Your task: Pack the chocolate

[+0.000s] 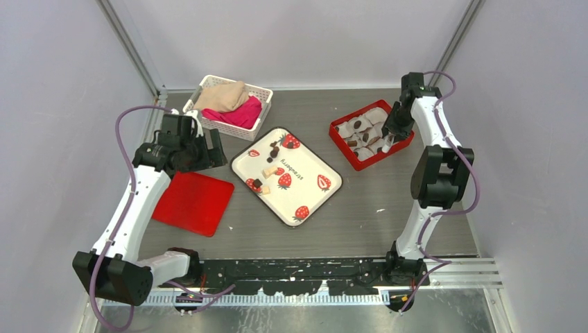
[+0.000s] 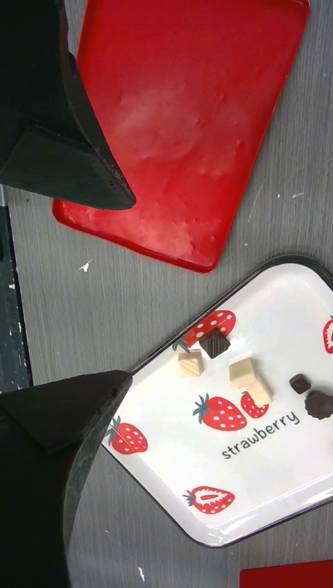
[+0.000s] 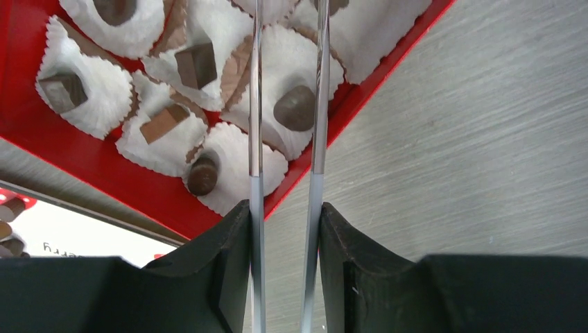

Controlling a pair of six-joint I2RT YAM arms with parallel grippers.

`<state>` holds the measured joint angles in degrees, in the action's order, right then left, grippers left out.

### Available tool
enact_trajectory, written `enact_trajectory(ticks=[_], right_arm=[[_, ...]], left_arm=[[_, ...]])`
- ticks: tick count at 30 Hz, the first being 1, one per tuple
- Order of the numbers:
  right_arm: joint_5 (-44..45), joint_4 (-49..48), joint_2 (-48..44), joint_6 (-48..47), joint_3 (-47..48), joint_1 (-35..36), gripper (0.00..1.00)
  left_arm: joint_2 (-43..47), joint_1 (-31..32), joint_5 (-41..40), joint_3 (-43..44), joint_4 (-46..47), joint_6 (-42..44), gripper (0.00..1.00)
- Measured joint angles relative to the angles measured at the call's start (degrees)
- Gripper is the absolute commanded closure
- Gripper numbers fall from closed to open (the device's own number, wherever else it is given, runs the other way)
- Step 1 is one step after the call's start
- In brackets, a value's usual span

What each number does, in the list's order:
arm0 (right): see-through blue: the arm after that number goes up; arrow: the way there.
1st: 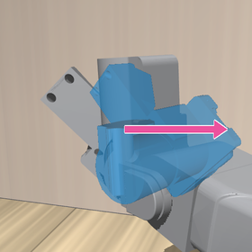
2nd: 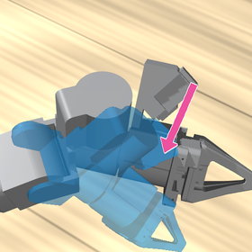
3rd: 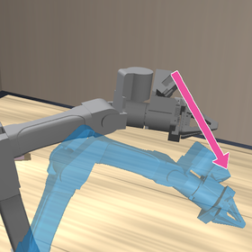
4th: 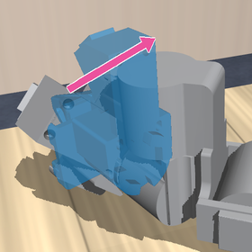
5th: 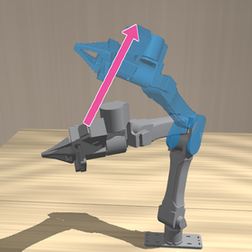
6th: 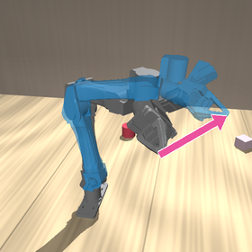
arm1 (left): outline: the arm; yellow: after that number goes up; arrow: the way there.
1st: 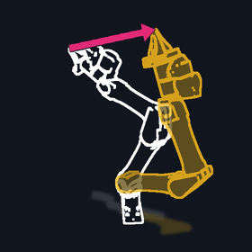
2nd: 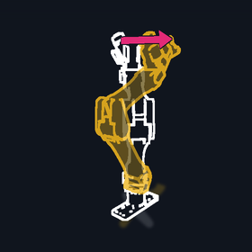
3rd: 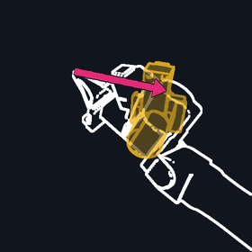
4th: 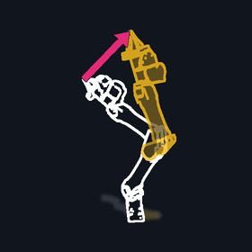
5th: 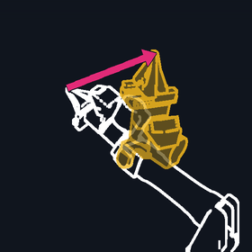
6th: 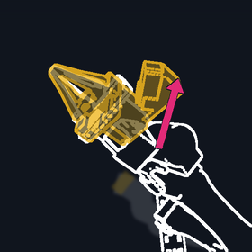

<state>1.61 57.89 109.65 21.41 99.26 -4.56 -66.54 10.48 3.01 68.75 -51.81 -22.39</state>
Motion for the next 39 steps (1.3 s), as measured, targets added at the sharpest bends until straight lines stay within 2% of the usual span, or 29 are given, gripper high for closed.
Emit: enact_trajectory(ticks=[5, 14, 19, 28, 39], right_arm=[[-1.11, 0.00, 2.58, -0.04, 3.37, -0.57, 0.70], [-2.27, 0.22, 4.90, -0.07, 4.70, -0.72, 0.69], [-2.38, 0.44, 5.14, -0.24, 4.70, -0.72, 0.59], [-2.38, 0.04, 5.62, -0.31, 4.70, -0.81, 0.49], [-2.54, -0.22, 6.58, -0.48, 4.68, -0.81, 0.51]], left_arm=[[0.00, 0.00, -0.22, 0.00, -0.31, 0.00, 0.14], [0.00, 0.00, -0.44, 0.00, -0.33, -0.35, 0.14], [0.00, 0.00, -0.44, 0.00, -0.33, -1.16, 0.14], [0.00, 0.00, -0.44, -0.02, -0.33, -1.42, 0.14], [1.46, 0.00, -0.55, -0.66, -0.94, -1.53, 0.14]])
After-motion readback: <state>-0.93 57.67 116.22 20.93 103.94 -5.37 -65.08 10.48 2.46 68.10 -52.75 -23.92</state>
